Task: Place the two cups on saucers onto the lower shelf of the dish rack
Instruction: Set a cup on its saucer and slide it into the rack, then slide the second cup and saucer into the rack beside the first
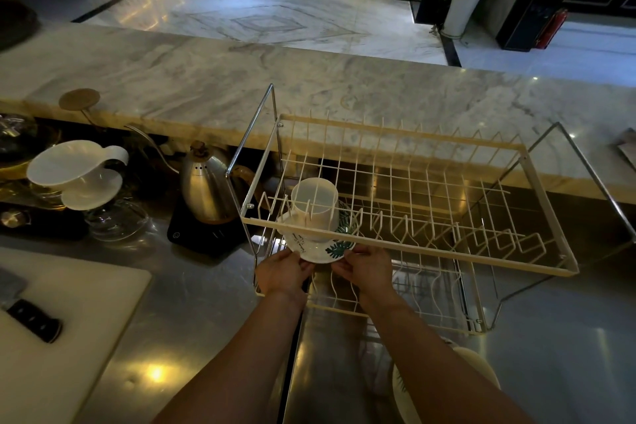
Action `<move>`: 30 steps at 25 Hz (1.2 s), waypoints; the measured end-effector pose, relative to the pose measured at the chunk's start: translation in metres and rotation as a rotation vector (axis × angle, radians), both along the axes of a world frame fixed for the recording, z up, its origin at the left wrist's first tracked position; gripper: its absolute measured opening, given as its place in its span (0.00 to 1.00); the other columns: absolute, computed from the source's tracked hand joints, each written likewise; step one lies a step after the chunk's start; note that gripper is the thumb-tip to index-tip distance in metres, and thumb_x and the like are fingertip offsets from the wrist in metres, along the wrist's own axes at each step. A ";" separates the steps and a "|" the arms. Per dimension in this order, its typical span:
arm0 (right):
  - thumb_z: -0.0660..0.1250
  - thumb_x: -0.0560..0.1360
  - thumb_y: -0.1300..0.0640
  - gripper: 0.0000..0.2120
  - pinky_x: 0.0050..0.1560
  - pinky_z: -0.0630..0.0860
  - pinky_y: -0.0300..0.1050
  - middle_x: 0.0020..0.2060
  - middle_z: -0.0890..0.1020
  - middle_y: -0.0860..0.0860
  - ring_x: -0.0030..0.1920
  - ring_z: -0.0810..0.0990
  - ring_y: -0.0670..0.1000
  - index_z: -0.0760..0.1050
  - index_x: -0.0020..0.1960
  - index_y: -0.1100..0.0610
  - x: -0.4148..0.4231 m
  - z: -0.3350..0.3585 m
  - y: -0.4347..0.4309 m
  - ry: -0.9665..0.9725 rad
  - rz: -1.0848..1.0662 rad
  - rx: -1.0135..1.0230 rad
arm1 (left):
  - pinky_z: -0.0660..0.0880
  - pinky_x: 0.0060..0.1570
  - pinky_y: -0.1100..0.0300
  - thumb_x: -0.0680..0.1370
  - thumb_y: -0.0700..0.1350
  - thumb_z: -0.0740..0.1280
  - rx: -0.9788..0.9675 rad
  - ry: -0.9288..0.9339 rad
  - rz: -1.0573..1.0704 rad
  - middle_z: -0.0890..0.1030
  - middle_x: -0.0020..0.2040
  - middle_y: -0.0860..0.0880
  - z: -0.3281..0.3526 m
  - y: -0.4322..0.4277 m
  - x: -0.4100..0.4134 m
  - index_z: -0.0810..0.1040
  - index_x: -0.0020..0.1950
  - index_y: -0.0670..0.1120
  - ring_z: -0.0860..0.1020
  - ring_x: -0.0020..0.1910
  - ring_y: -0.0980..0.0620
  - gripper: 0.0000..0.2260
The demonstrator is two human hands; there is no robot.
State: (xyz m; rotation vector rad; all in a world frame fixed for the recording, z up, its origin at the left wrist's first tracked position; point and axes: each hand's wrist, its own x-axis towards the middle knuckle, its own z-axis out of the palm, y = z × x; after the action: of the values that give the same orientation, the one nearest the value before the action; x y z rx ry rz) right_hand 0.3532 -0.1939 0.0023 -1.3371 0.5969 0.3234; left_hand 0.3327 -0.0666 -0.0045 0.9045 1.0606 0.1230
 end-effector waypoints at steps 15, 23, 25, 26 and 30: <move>0.70 0.77 0.54 0.10 0.47 0.83 0.50 0.45 0.85 0.51 0.43 0.85 0.52 0.81 0.57 0.54 -0.053 0.079 -0.082 -0.327 0.474 -0.676 | 0.76 0.44 0.48 0.77 0.32 0.66 0.297 -0.106 -0.560 0.81 0.41 0.39 0.017 -0.022 -0.084 0.80 0.56 0.39 0.79 0.41 0.41 0.10; 0.70 0.75 0.58 0.05 0.39 0.84 0.49 0.33 0.86 0.51 0.31 0.85 0.49 0.82 0.43 0.49 -0.194 0.054 -0.224 -0.142 0.108 -0.742 | 0.78 0.60 0.37 0.75 0.43 0.69 0.528 0.025 -0.981 0.84 0.56 0.35 -0.009 -0.114 -0.157 0.79 0.64 0.41 0.83 0.56 0.34 0.17; 0.70 0.75 0.60 0.04 0.37 0.85 0.50 0.30 0.85 0.53 0.29 0.84 0.50 0.83 0.44 0.56 -0.208 0.025 -0.238 -0.017 0.053 -0.675 | 0.77 0.59 0.34 0.75 0.42 0.68 0.511 0.063 -0.956 0.84 0.54 0.32 -0.014 -0.130 -0.155 0.80 0.61 0.38 0.82 0.56 0.31 0.16; 0.70 0.75 0.61 0.04 0.36 0.85 0.52 0.30 0.84 0.54 0.28 0.84 0.51 0.83 0.43 0.58 -0.212 0.011 -0.242 0.023 0.057 -0.649 | 0.77 0.58 0.32 0.76 0.41 0.68 0.515 0.064 -0.945 0.84 0.49 0.32 -0.014 -0.137 -0.154 0.81 0.56 0.37 0.82 0.52 0.30 0.12; 0.71 0.73 0.59 0.07 0.39 0.85 0.64 0.30 0.85 0.57 0.32 0.86 0.61 0.81 0.36 0.57 -0.209 -0.035 -0.243 0.084 0.130 -0.580 | 0.82 0.49 0.36 0.77 0.40 0.70 0.522 0.116 -0.872 0.85 0.46 0.33 -0.011 -0.150 -0.144 0.83 0.49 0.40 0.85 0.45 0.35 0.04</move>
State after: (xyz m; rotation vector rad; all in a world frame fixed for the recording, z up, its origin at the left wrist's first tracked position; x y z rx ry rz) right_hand 0.1437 -0.4366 -0.0325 -1.9322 0.7057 0.3251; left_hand 0.1888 -0.2167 -0.0151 1.7934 0.6612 -0.4033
